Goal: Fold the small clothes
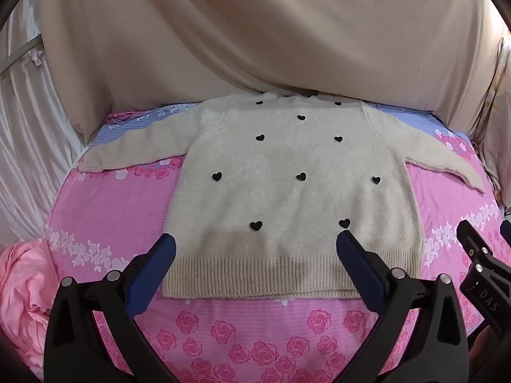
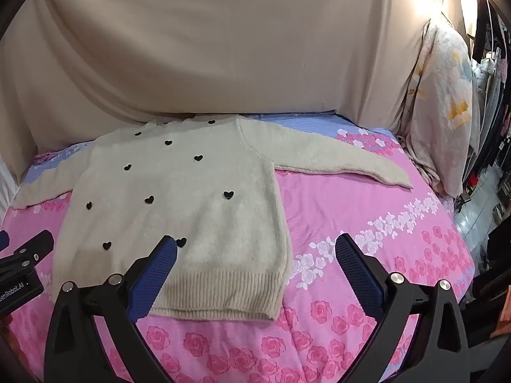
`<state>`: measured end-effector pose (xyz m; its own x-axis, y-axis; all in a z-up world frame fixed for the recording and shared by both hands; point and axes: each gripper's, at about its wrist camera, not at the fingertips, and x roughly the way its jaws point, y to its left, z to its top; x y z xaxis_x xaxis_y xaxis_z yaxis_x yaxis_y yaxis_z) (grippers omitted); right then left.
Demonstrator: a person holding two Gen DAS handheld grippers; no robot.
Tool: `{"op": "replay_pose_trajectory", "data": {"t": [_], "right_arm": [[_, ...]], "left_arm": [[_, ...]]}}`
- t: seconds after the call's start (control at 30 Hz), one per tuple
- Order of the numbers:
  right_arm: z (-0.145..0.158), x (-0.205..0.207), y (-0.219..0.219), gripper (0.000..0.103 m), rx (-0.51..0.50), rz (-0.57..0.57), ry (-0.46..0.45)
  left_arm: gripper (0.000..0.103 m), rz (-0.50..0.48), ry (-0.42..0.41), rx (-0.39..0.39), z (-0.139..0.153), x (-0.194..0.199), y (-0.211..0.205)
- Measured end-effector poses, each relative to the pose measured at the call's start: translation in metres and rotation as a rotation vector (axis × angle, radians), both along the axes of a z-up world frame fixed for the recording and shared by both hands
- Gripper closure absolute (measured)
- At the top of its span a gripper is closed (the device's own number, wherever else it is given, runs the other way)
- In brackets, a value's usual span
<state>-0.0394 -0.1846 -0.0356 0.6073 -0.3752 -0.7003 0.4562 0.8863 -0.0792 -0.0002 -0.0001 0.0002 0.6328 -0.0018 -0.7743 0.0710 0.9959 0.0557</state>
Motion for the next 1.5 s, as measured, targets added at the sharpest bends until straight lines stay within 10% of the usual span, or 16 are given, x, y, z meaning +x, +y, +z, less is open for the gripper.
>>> {"op": "replay_pose_trajectory", "data": {"t": [1.5], "right_arm": [[-0.01,0.004,0.006,0.005,-0.007,0.049,0.022]], "left_arm": [[0.005,0.011,0.042,0.025,-0.015,0.0,-0.012]]}}
